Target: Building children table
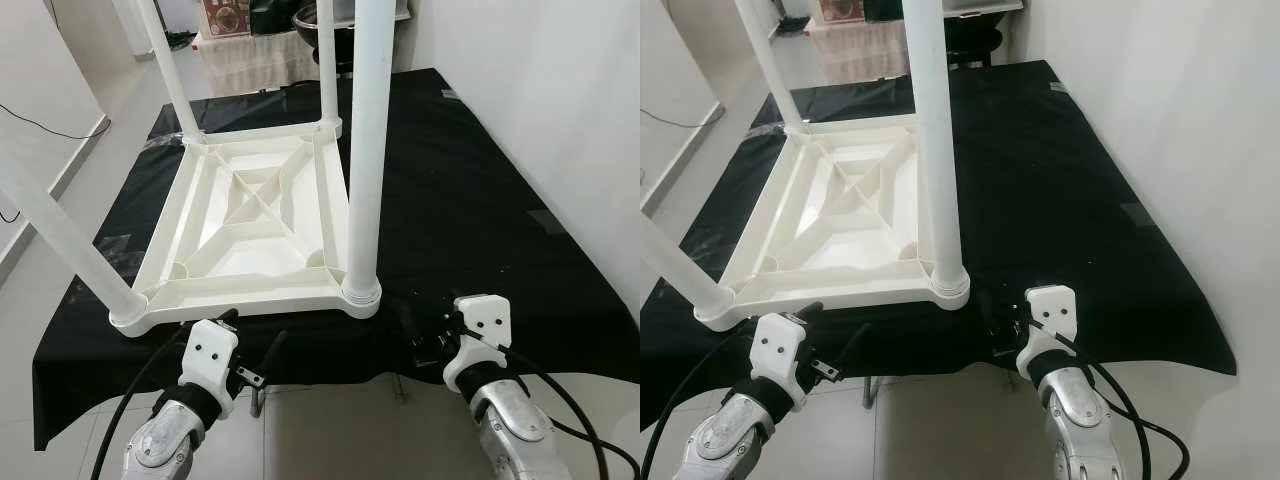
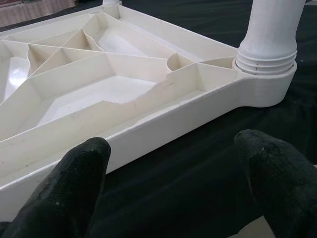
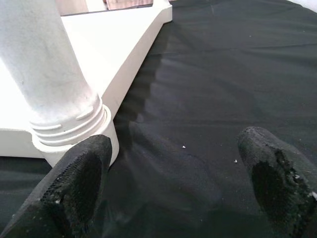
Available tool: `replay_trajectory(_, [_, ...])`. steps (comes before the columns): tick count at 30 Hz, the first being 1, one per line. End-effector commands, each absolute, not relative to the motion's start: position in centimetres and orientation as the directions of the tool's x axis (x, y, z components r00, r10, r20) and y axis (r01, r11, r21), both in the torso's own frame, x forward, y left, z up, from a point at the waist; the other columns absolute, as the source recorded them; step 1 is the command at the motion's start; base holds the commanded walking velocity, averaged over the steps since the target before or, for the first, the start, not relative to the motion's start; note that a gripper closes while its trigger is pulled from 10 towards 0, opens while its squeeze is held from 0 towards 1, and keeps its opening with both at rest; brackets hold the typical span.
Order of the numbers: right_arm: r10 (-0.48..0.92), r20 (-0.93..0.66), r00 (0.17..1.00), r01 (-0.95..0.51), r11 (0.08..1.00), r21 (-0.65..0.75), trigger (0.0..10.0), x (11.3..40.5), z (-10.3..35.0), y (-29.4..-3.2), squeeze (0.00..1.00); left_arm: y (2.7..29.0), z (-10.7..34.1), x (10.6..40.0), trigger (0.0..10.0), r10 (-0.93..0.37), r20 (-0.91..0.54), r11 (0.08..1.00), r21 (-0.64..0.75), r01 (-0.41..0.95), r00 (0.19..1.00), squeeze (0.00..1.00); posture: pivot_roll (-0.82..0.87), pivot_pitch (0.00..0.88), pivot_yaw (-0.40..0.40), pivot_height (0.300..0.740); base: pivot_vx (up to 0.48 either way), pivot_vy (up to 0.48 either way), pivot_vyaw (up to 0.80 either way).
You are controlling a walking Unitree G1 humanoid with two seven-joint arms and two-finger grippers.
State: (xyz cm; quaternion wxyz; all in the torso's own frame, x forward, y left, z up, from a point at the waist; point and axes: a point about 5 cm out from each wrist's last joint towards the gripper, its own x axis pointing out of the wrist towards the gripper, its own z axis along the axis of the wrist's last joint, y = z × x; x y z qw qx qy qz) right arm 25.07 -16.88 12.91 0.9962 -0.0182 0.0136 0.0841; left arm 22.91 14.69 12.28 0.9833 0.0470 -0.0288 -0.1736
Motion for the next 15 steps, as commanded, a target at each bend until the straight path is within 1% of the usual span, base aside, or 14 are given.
replay_trajectory(1, [0.172, -0.04, 0.984, -0.173, 0.984, -0.034, 10.0, 25.0, 12.9, -16.7, 0.0, 14.9, 12.0, 22.9, 10.0, -0.324, 0.034, 0.942, 0.104, 0.319, 0.945, 0.0, -0.08, 0.095, 0.077, 0.74, 0.0, 0.0, 0.0])
replay_trajectory(5, [0.163, -0.039, 0.986, -0.164, 0.986, -0.038, 10.0, 25.3, 13.1, -16.9, 0.0, 14.8, 11.9, 23.0, 10.0, -0.333, 0.026, 0.938, 0.107, 0.329, 0.943, 0.0, -0.08, 0.083, 0.078, 0.74, 0.0, 0.0, 0.0])
replay_trajectory(9, [0.161, -0.019, 0.987, -0.162, 0.986, -0.028, 10.0, 26.2, 13.7, -16.7, 0.0, 14.6, 11.6, 23.4, 10.0, -0.341, -0.007, 0.935, 0.101, 0.34, 0.94, 0.0, -0.08, 0.066, 0.081, 0.74, 0.0, 0.0, 0.0])
replay_trajectory(11, [0.168, -0.012, 0.986, -0.168, 0.985, -0.029, 10.0, 26.6, 13.9, -16.4, 0.0, 14.6, 11.5, 23.7, 10.0, -0.335, -0.018, 0.939, 0.08, 0.335, 0.942, 0.0, -0.08, 0.057, 0.084, 0.74, 0.0, 0.0, 0.0])
replay_trajectory(13, [0.201, 0.003, 0.98, -0.2, 0.979, -0.038, 10.0, 27.6, 14.2, -15.3, 0.0, 14.2, 11.7, 24.7, 10.0, -0.33, -0.03, 0.944, 0.015, 0.33, 0.944, 0.0, -0.07, 0.022, 0.092, 0.74, 0.0, 0.0, 0.0])
replay_trajectory(15, [0.201, 0.003, 0.98, -0.2, 0.979, -0.038, 10.0, 27.6, 14.2, -15.3, 0.0, 14.2, 11.7, 24.7, 10.0, -0.33, -0.03, 0.944, 0.015, 0.33, 0.944, 0.0, -0.07, 0.022, 0.092, 0.74, 0.0, 0.0, 0.0])
